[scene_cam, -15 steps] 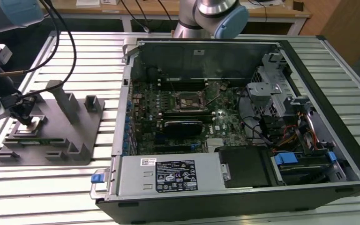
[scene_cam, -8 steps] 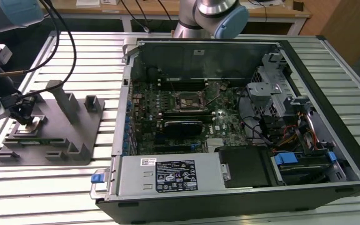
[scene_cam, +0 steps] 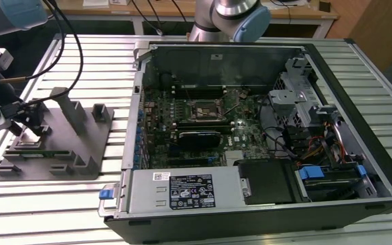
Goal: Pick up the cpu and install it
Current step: 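Pick up the cpu and move it towards the insertion slot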
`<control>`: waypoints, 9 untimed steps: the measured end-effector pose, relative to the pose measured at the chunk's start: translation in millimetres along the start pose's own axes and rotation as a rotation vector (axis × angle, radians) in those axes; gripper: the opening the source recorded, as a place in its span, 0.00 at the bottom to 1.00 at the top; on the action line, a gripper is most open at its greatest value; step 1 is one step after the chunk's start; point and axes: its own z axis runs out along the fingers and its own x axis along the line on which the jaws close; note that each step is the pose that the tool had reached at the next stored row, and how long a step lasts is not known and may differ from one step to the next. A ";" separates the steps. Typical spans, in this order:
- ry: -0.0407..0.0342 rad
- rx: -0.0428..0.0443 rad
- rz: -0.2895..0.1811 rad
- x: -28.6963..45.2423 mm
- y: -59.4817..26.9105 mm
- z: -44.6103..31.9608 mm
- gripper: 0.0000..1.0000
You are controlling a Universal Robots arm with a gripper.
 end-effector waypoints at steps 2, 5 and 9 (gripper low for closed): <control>0.0000 0.0002 0.000 0.0 0.0 0.0 0.53; 0.0000 0.0004 0.000 0.0 0.0 0.1 0.65; -0.0011 0.0009 0.024 0.1 -0.1 2.6 0.65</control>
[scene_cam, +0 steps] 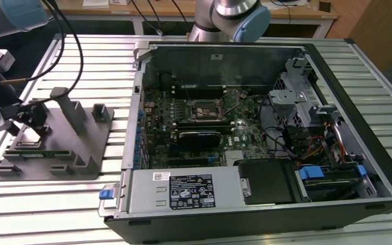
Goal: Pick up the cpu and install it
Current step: 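Pick up the cpu and move it towards the insertion slot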
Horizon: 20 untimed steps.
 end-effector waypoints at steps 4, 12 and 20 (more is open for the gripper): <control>0.0005 0.0001 0.003 0.1 -0.1 3.5 0.65; 0.0006 0.0000 0.003 0.1 -0.2 6.4 0.65; 0.0012 0.0001 0.003 0.3 -0.4 10.0 0.65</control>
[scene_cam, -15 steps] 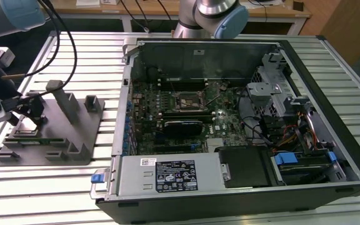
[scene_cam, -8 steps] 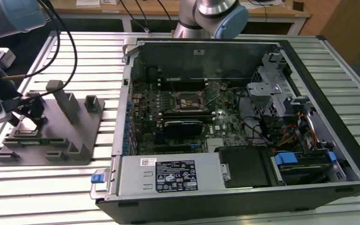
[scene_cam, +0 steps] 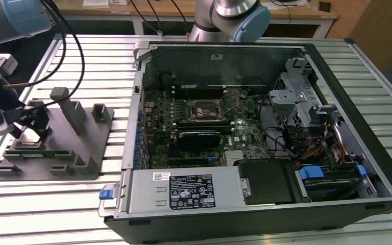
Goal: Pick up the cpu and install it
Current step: 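Pick up the cpu and move it towards the insertion slot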
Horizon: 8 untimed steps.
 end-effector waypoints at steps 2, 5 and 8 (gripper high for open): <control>0.0004 0.0001 0.000 0.0 -0.1 0.8 0.65; 0.0010 0.0000 0.000 0.0 -0.1 2.2 0.65; 0.0015 0.0002 0.000 0.1 -0.2 2.3 0.65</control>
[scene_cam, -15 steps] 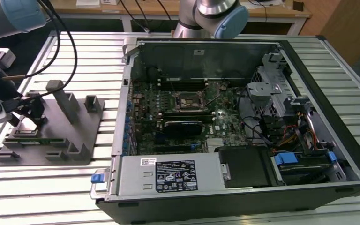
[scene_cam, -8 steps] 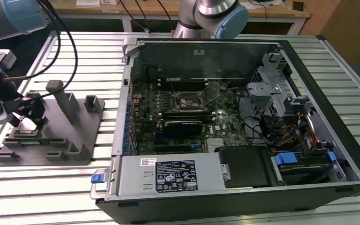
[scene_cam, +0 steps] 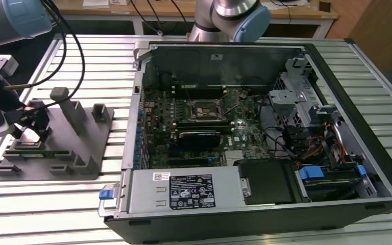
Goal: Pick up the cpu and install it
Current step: 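Pick up the cpu and move it towards the insertion slot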
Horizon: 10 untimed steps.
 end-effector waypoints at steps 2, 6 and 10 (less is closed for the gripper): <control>0.0002 0.0000 0.000 0.0 0.0 0.1 0.65; 0.0091 0.0002 0.001 -0.3 0.0 0.3 0.65; 0.0097 0.0009 0.000 -0.9 0.1 0.2 0.65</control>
